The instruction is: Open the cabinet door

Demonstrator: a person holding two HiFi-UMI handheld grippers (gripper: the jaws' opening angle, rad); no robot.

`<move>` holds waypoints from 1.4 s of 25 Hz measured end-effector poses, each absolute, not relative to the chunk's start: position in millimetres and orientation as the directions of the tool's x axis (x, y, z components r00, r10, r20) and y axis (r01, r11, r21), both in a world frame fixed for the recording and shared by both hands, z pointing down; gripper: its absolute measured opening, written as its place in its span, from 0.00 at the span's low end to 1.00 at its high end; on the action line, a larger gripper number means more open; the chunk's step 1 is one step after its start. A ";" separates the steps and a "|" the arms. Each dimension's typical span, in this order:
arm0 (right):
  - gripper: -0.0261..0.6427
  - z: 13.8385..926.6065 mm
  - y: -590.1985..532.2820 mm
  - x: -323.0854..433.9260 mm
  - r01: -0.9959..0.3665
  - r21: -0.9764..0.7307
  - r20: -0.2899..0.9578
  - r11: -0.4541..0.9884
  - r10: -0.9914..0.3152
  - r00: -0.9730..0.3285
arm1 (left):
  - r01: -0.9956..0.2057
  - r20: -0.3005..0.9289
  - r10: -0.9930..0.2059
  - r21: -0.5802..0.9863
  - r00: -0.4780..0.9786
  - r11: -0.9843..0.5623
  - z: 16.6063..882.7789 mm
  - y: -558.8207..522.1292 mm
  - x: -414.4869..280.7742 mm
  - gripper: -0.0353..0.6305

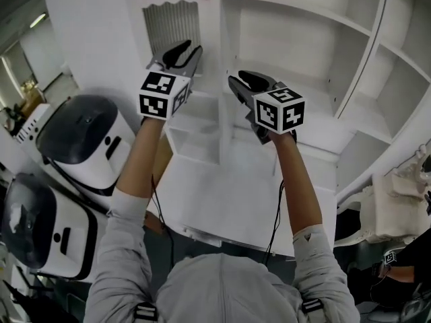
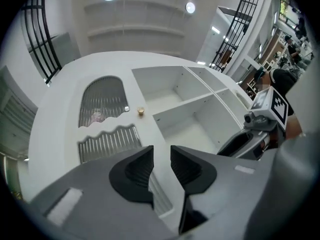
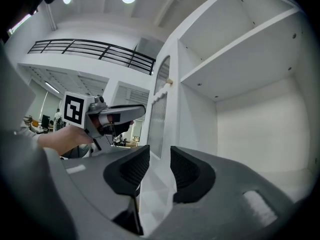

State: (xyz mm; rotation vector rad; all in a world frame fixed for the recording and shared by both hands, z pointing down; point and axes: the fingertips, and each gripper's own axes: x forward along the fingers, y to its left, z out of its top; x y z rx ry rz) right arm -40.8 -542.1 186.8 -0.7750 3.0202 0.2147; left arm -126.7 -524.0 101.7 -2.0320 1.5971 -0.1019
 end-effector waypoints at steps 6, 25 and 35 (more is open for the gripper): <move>0.25 180.7 -567.9 -64.6 -0.514 0.097 -0.051 0.852 -0.512 -0.858 | -0.854 -0.312 -0.880 -0.490 0.360 -0.176 56.3 -557.4 -129.3 0.32; 0.25 177.7 -606.9 -93.4 -0.542 0.120 -0.003 0.832 -0.545 -0.838 | -0.798 -0.424 -0.791 -0.588 0.441 -0.130 -17.4 -581.2 -115.3 0.25; 0.25 174.8 -608.6 -93.5 -0.555 0.112 0.004 0.824 -0.559 -0.829 | -0.789 -0.465 -0.787 -0.613 0.405 -0.044 -22.5 -575.4 -116.4 0.19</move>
